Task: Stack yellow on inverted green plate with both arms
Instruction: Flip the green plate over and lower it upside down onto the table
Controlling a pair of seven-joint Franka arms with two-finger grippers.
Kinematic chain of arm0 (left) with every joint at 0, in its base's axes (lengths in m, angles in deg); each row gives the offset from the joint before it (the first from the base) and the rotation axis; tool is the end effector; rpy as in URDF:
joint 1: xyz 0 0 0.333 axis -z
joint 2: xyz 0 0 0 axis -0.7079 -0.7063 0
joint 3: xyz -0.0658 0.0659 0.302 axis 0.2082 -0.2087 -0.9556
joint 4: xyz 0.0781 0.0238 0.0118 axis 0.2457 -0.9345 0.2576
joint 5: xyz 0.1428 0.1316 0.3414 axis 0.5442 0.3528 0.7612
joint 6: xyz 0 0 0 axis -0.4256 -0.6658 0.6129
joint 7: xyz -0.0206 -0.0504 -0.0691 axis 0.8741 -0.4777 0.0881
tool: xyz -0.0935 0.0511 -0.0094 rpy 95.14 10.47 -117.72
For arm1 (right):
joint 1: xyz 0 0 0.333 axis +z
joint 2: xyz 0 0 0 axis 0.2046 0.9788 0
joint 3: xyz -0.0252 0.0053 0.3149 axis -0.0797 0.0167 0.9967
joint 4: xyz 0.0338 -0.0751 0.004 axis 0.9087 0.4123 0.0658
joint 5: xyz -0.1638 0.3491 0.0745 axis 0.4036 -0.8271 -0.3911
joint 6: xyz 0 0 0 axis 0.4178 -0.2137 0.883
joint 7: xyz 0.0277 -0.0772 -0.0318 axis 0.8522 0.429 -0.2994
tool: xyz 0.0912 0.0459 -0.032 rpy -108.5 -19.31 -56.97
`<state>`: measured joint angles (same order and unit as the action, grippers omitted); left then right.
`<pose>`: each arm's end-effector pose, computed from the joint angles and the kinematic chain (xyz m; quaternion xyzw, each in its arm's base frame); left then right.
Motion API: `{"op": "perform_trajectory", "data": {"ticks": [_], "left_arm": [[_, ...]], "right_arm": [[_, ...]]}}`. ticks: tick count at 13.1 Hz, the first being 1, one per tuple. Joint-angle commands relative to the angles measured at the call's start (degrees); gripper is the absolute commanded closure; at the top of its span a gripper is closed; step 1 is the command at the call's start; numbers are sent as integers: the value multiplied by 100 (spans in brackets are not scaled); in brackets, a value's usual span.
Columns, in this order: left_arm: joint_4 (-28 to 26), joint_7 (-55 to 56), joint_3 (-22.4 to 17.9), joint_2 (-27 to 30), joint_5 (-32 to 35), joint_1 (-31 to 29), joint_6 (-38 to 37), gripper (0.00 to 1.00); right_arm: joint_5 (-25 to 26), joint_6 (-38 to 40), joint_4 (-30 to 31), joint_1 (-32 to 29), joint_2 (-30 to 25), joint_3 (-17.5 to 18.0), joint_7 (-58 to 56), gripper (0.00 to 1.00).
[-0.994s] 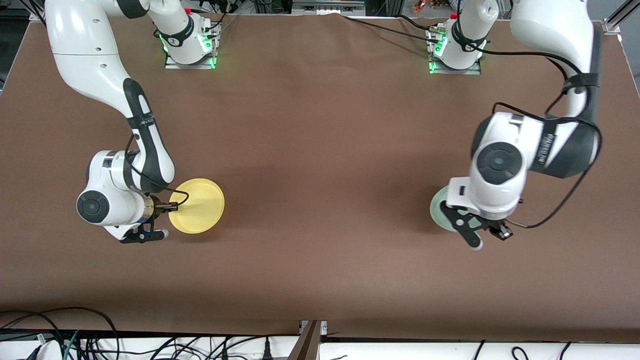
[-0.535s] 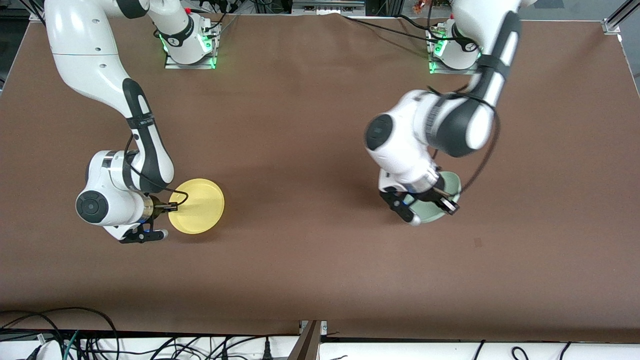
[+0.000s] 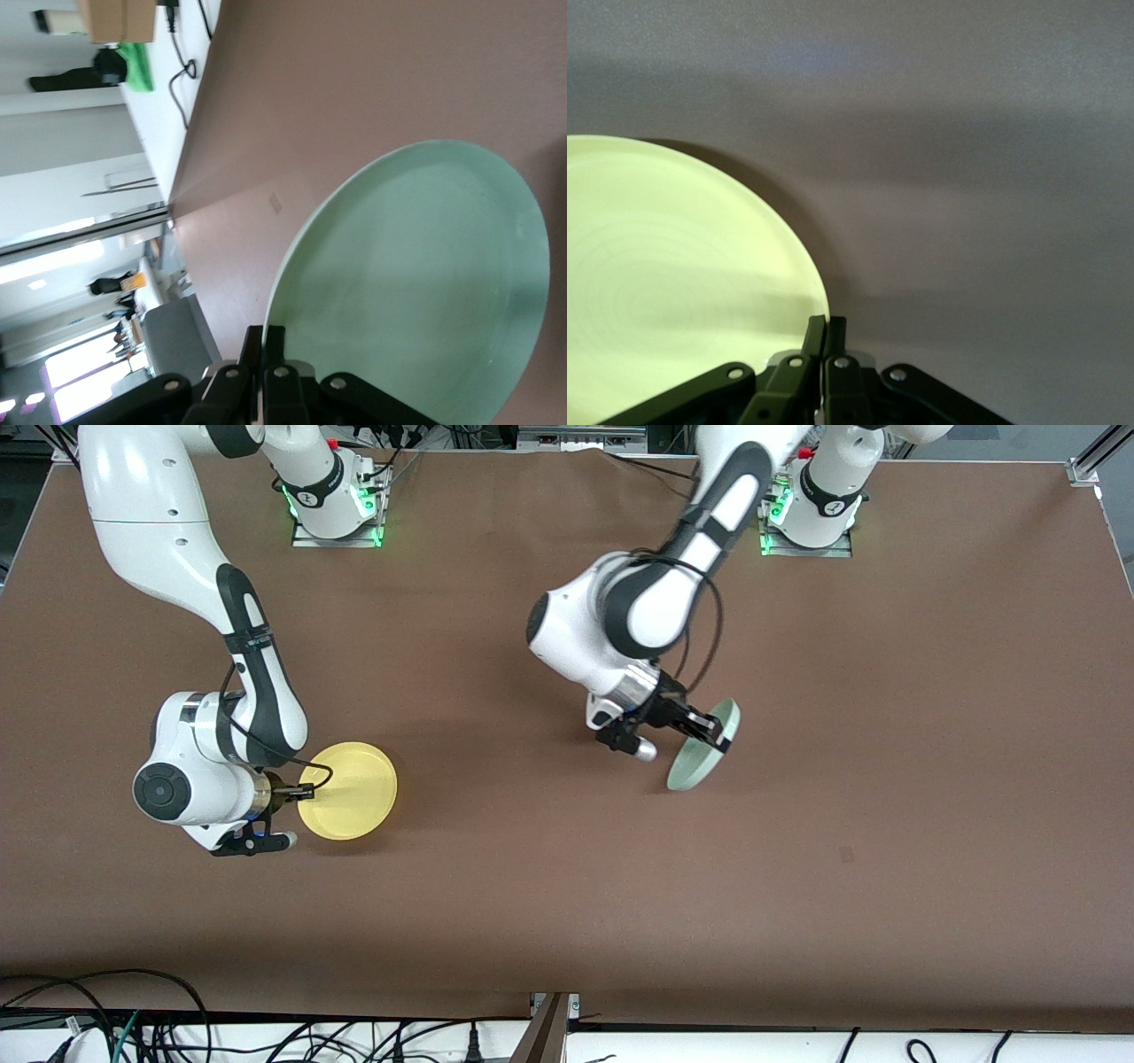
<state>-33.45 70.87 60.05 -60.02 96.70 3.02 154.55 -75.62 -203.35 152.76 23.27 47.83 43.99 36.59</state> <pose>0.5169 -0.4367 0.2645 -0.8347 0.2384 -0.0302 0.4955 0.6810 0.0393 0.1952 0.9934 0.0514 -0.1015 0.0137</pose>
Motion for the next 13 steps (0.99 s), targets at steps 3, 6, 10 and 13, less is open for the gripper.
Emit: {"op": "perform_trajectory", "data": {"ticks": [3,6,10,13], "left_arm": [[187,1247,-116,-651,266,596,-496,100],[257,1554,-55,-669,117,649,-435,100],[468,1758,-54,-625,-699,597,538,0],[898,2020,-81,-643,-1909,544,1373,0]], "right_arm": [[-77,-86,61,-30,0,5,-82,100],[-77,-86,61,-30,0,5,-82,100],[-77,-86,52,-39,9,5,-82,100],[-77,-86,52,-39,9,5,-82,100]]}}
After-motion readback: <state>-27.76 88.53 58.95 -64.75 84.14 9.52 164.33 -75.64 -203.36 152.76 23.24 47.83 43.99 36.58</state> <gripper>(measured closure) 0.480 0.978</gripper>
